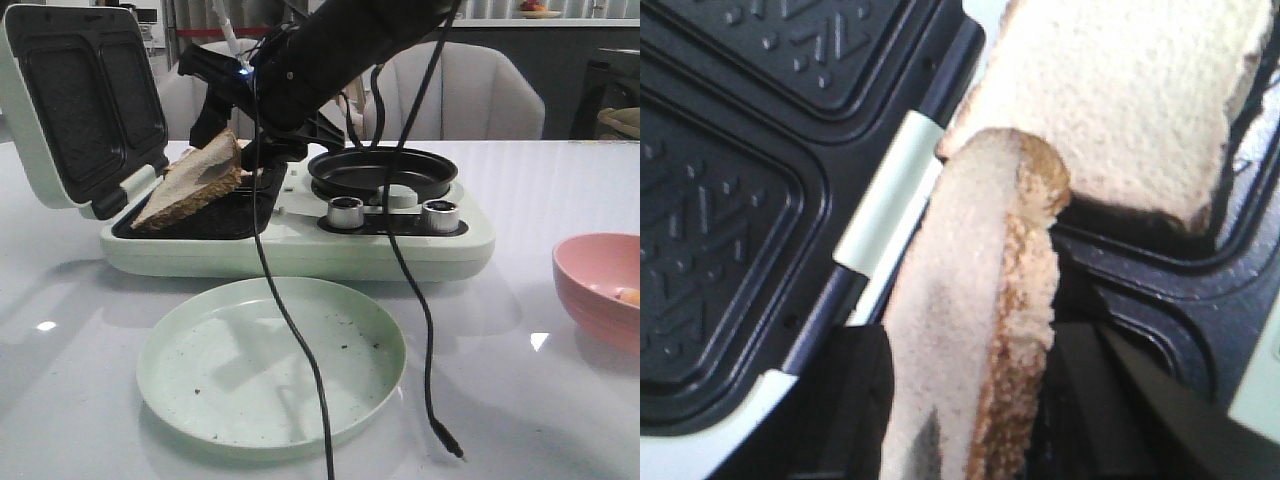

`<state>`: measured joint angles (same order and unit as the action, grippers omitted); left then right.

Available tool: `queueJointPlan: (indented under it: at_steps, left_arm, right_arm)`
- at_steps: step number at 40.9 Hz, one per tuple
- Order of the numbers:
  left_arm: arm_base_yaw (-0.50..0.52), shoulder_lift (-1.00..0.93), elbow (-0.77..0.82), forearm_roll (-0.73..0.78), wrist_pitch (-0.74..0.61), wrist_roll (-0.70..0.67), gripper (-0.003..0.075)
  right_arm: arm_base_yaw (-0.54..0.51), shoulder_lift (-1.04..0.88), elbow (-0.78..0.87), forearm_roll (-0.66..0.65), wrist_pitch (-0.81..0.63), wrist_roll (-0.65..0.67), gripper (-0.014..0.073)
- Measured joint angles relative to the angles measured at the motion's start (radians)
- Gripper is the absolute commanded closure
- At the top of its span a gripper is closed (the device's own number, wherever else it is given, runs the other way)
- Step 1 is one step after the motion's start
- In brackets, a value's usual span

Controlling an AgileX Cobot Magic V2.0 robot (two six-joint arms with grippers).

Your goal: Make breakfast with bread and shrimp

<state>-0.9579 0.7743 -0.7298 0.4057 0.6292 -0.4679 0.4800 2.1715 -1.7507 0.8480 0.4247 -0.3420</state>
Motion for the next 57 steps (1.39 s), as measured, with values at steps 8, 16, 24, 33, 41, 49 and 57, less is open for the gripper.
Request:
queueJointPlan:
  at_steps: [8,16,24,33,41,49,57]
  left_arm:
    - [0.0,0.0,0.0,0.0,0.0,0.0,0.023]
    - [0.0,0.0,0.0,0.0,0.0,0.0,0.023]
    - [0.0,0.0,0.0,0.001,0.0,0.0,0.023]
    - [0.0,0.0,0.0,0.002,0.0,0.0,0.023]
    - [0.0,0.0,0.0,0.002,0.0,0.0,0.023]
    - [0.0,0.0,0.0,0.002,0.0,0.0,0.023]
    - [0.0,0.0,0.0,0.002,0.0,0.0,0.023]
  right_arm:
    - [-0.045,0.0,-0.005,-0.031,0.126,0.0,0.0128]
    - [-0.086,-0.043,-0.014,-0.174,0.245,0.0,0.0155]
    - [-0.086,-0.179,-0.018,-0.395,0.38,0.049,0.0155]
    - [-0.086,-0.346,0.044,-0.695,0.524,0.205,0.0211]
    - [-0.086,-0.518,0.208,-0.793,0.547,0.272,0.0276]
    - [-0.086,-0.696,0.417,-0.794,0.524,0.278,0.0278]
    - [-0.086,-0.879,0.633,-0.794,0.444,0.278,0.0278]
